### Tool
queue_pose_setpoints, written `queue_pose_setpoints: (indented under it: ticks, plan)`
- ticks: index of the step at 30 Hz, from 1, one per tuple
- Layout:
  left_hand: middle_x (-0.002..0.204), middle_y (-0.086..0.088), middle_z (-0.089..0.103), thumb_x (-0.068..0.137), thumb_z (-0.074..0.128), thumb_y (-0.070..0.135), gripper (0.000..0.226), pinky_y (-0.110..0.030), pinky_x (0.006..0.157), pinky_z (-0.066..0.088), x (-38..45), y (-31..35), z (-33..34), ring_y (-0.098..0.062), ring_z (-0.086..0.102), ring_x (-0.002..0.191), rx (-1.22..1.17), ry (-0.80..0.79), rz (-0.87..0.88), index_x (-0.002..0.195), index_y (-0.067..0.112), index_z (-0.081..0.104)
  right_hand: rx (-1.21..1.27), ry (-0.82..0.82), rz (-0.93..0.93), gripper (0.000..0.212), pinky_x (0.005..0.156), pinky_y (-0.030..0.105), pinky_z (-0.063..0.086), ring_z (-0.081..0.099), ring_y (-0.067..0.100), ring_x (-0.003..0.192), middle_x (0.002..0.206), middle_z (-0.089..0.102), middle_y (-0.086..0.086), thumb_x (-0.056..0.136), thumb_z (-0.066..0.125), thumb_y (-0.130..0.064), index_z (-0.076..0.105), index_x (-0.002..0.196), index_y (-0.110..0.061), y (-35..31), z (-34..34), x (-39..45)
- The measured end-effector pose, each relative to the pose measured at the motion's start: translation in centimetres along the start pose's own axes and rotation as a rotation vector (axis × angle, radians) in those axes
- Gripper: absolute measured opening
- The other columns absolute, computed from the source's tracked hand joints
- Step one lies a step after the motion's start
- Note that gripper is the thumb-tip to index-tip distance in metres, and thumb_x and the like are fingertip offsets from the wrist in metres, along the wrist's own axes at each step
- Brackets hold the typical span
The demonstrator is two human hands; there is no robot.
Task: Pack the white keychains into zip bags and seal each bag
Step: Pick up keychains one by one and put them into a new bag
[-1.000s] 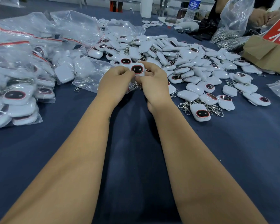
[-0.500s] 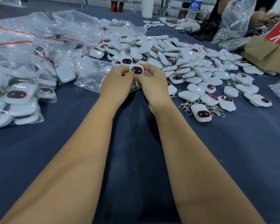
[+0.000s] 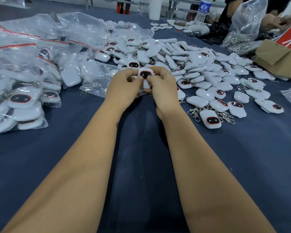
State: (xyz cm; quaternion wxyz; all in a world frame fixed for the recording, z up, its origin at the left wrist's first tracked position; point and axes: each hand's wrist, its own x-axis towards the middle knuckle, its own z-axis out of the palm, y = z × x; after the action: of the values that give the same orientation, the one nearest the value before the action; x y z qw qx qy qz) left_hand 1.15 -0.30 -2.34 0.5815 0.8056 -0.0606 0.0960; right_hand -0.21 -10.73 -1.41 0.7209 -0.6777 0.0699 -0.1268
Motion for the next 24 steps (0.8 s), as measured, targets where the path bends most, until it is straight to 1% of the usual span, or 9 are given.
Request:
queue_pose_setpoints:
  ticks: [2,5,8,10,12,15,18,22,24]
  plan:
    - [0.061,0.019,0.063,0.09,0.059,0.023,0.023,-0.021,0.06,0.042,-0.22,0.27,-0.09,0.004,0.052,0.053,-0.045,-0.011,-0.018,0.081,0.042,0.068,0.01,-0.003,-0.002,0.021,0.089,0.046,0.053,0.065,0.03,0.089,0.089,0.065,0.008,0.09,0.051,0.002,0.063,0.096,-0.013,-0.08,-0.06,-0.04]
    - [0.081,-0.002,0.073,0.081,0.059,0.026,0.016,-0.02,0.057,0.043,-0.44,0.66,-0.11,-0.003,0.053,0.056,-0.087,-0.03,-0.044,0.077,0.036,0.071,0.019,0.0,-0.014,0.021,0.079,0.035,0.054,0.062,0.017,0.082,0.086,0.066,0.001,0.09,0.049,0.002,0.064,0.096,-0.012,-0.14,-0.17,-0.04]
    - [0.081,-0.004,0.073,0.073,0.057,0.029,0.016,-0.02,0.056,0.041,-0.46,0.85,-0.14,-0.004,0.052,0.055,-0.109,-0.039,-0.063,0.076,0.032,0.072,0.024,-0.002,-0.015,0.021,0.063,0.018,0.049,0.06,0.01,0.072,0.08,0.065,-0.004,0.09,0.05,0.002,0.064,0.096,-0.012,-0.18,-0.22,-0.08]
    - [0.073,0.001,0.069,0.074,0.059,0.028,0.014,-0.018,0.054,0.041,-0.3,0.75,-0.14,-0.003,0.051,0.054,-0.132,-0.034,-0.075,0.077,0.031,0.073,0.049,-0.009,-0.011,0.02,0.061,0.017,0.049,0.061,0.009,0.068,0.077,0.066,-0.004,0.09,0.051,0.002,0.065,0.096,-0.012,-0.19,-0.26,-0.12]
    - [0.074,0.009,0.067,0.082,0.062,0.025,0.013,-0.015,0.054,0.043,-0.11,0.53,-0.12,-0.001,0.054,0.06,-0.149,-0.021,-0.074,0.081,0.032,0.073,0.086,-0.024,-0.011,0.021,0.058,0.017,0.049,0.062,0.007,0.062,0.072,0.066,-0.004,0.089,0.052,0.004,0.065,0.094,-0.012,-0.26,-0.3,-0.19]
    - [0.079,0.007,0.068,0.089,0.061,0.022,0.016,-0.013,0.059,0.045,0.04,0.34,-0.11,-0.003,0.059,0.069,-0.154,-0.017,-0.059,0.092,0.031,0.074,0.111,-0.028,-0.017,0.022,0.05,0.013,0.045,0.059,-0.002,0.05,0.066,0.064,-0.006,0.088,0.052,0.006,0.064,0.091,-0.012,-0.35,-0.36,-0.23]
    - [0.081,0.005,0.068,0.09,0.062,0.02,0.015,-0.015,0.064,0.047,0.04,0.39,-0.05,-0.005,0.061,0.073,-0.15,-0.005,-0.056,0.097,0.026,0.073,0.109,-0.029,-0.013,0.024,0.05,0.012,0.045,0.058,-0.003,0.05,0.069,0.064,-0.005,0.088,0.051,0.007,0.064,0.09,-0.013,-0.36,-0.4,-0.22]
    - [0.076,0.01,0.065,0.089,0.062,0.017,0.015,-0.006,0.055,0.041,-0.06,0.42,0.04,0.008,0.055,0.06,-0.154,0.037,-0.025,0.096,0.025,0.073,0.114,-0.051,-0.009,0.025,0.052,0.014,0.046,0.059,0.0,0.054,0.074,0.065,-0.001,0.088,0.05,0.008,0.064,0.088,-0.013,-0.34,-0.36,-0.19]
    - [0.076,0.013,0.062,0.089,0.062,0.018,0.014,-0.003,0.054,0.038,-0.11,0.38,0.11,0.01,0.053,0.059,-0.121,0.057,0.002,0.094,0.025,0.073,0.096,-0.051,-0.002,0.026,0.054,0.016,0.046,0.058,0.006,0.06,0.078,0.065,0.002,0.087,0.05,0.007,0.064,0.088,-0.015,-0.31,-0.35,-0.08]
